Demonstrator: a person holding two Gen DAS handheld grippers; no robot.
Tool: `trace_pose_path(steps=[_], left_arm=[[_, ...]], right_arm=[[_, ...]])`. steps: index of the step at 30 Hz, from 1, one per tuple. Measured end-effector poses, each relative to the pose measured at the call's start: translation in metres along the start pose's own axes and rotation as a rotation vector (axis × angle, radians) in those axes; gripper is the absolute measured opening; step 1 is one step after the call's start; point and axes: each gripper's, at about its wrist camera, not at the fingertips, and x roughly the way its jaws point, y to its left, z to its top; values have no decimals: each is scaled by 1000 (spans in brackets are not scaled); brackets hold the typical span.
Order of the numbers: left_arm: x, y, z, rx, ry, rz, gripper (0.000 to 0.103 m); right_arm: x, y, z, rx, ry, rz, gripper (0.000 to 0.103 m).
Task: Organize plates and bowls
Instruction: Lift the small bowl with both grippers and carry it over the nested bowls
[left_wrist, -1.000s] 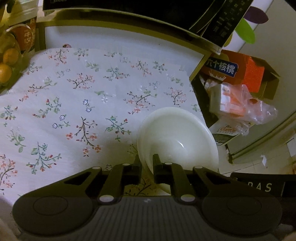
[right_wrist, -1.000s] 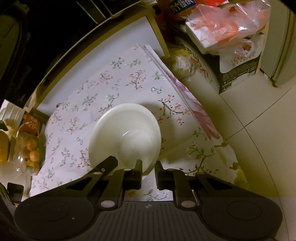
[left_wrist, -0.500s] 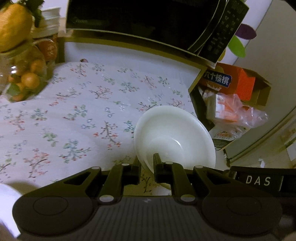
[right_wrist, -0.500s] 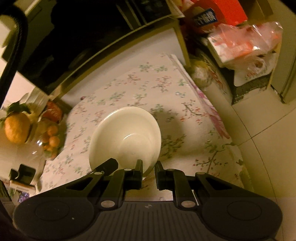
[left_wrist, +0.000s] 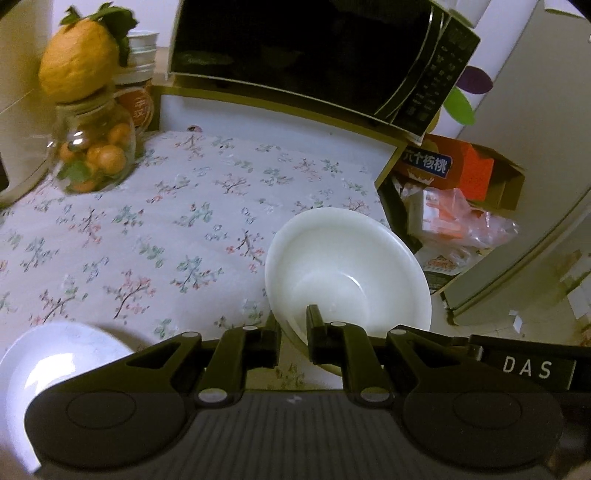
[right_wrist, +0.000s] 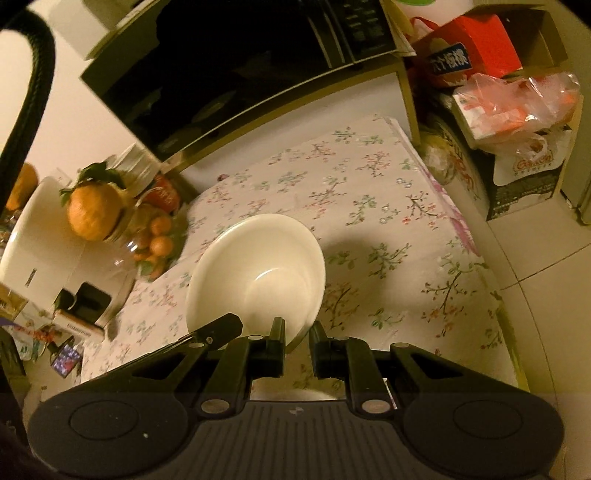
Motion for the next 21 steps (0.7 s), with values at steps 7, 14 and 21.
trace_pose_path(steps=[7, 14, 21], left_arm=[[-14, 14, -13, -37, 14, 4, 12], [-26, 20, -21, -49, 7, -8, 13], [-31, 27, -28, -66, 14, -27, 13]], right_arm=[[-8, 16, -18, -59, 17, 21, 13], [-14, 24, -28, -97, 30, 39, 13], [-18, 29, -36, -116, 39, 59, 13]])
